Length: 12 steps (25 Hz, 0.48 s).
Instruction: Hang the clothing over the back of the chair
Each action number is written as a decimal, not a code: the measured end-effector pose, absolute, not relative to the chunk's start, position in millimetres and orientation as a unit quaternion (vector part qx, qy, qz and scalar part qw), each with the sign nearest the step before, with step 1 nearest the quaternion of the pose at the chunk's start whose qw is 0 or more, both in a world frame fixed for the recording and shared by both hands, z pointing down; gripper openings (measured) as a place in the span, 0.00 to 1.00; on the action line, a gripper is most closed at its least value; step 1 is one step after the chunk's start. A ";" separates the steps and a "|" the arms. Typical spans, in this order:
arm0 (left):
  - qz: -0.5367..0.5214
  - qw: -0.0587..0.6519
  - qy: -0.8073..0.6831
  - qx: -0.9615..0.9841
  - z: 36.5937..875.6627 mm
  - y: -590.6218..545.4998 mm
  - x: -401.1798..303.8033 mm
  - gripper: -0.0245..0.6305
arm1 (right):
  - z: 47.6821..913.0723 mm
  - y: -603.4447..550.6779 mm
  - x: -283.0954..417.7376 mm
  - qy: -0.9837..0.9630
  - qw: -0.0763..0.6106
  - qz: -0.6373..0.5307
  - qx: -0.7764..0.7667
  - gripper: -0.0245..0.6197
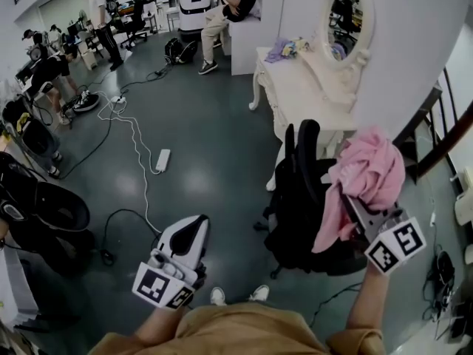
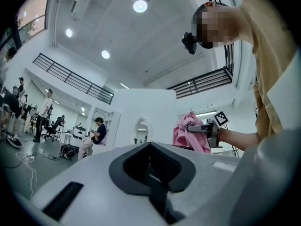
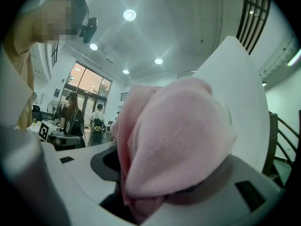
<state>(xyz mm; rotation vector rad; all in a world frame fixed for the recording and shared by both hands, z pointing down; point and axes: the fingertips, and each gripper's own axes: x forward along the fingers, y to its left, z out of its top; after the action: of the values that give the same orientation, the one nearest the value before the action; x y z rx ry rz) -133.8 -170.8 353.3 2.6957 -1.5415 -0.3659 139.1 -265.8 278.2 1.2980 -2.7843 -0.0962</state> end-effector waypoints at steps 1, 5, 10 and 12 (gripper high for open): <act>-0.118 0.008 -0.491 0.863 353.4 -171.4 -132.8 0.04 | 278.2 -265.7 139.7 -0.905 0.034 -0.031 0.424 0.41; -0.117 0.010 -0.483 0.868 352.9 -172.0 -131.7 0.04 | 274.8 -268.8 136.3 -0.904 0.053 -0.042 0.422 0.41; -0.120 0.008 -0.483 0.867 352.8 -170.5 -137.5 0.04 | 268.3 -290.8 118.2 -0.908 0.106 -0.080 0.398 0.43; -0.120 0.006 -0.486 0.866 351.7 -170.0 -139.5 0.04 | 268.6 -302.8 108.9 -0.908 0.135 -0.098 0.384 0.43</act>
<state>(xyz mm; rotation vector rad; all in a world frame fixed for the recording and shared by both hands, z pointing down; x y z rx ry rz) -139.5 -170.0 351.7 2.7097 -1.5197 -0.3757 108.9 -302.8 268.6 1.1135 -2.6300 -0.2829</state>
